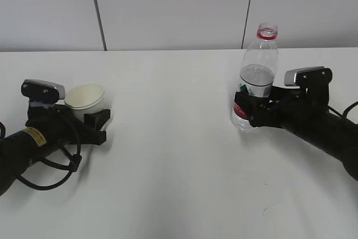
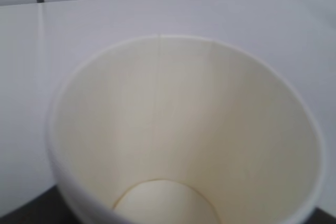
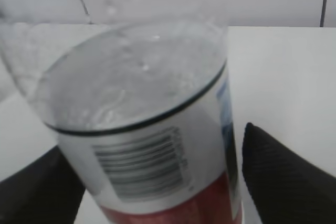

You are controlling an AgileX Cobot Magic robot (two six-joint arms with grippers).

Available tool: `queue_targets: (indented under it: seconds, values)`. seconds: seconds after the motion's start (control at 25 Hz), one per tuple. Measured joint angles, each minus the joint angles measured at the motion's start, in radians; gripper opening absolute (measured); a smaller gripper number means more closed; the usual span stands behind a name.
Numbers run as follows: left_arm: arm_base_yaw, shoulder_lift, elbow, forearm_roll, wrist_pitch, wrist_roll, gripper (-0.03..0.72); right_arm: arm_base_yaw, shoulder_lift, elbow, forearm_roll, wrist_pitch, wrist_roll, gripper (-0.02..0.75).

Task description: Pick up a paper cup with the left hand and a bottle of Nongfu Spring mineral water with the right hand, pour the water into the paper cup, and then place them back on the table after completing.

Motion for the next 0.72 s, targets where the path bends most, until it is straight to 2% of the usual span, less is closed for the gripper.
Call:
queue_targets:
  seconds: [0.4,0.72]
  values:
    - [0.0,0.0,0.0,0.0,0.0,0.0,0.412,0.034,0.077,-0.101,0.001,0.0,0.008,0.652]
    - [0.0,0.0,0.0,0.047,-0.001,0.0,0.411,0.034,0.077,-0.101,0.001,0.004,0.008,0.467]
